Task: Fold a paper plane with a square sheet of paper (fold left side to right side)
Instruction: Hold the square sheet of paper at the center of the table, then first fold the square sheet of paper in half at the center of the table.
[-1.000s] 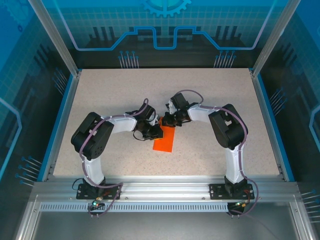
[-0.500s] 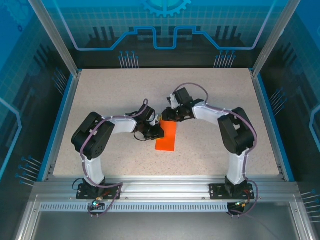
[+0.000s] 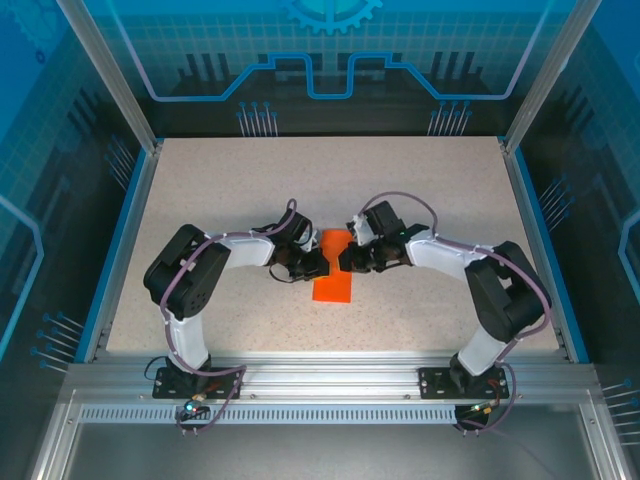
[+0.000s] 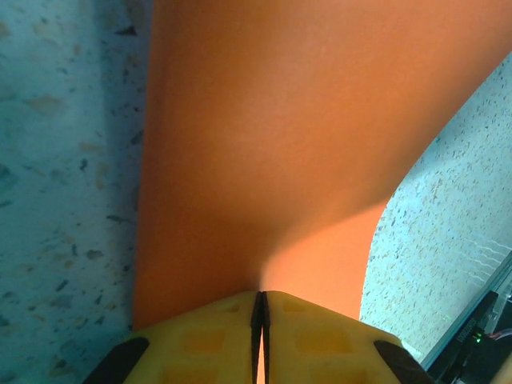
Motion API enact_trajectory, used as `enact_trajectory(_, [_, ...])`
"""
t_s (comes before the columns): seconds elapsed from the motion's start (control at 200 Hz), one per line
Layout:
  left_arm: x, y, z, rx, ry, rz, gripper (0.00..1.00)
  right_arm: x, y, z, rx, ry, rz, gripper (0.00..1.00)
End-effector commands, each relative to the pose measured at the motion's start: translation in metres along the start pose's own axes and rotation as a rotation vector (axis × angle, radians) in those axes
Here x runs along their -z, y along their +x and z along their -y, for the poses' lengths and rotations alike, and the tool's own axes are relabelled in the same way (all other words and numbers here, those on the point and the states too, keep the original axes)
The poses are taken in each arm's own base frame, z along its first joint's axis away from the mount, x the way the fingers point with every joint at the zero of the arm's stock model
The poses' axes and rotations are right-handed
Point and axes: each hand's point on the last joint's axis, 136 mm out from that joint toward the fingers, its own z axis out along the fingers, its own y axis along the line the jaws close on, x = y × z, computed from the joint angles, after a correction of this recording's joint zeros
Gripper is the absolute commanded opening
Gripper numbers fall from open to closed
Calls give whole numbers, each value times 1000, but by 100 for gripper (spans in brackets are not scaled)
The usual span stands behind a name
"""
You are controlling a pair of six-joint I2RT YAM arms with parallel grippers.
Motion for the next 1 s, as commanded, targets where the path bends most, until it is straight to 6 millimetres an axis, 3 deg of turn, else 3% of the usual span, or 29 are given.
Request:
enact_trajectory(0.0, [-7,18,-12,47,-51,-66,13,-13,14,-6,-23,-29,-72,8])
enact_trajectory(0.265, [-4,17,-7,42,-43,-58,13,-32,35,24,-86,94,-189,7])
enact_trajectory(0.62, [10,-5,22,0,7,-2,18,-43,60,63,-139,223,-261,7])
enact_trajectory(0.995, [-1,-33,15,-23,6,30,13,-40,62,72,-137,274,-261,6])
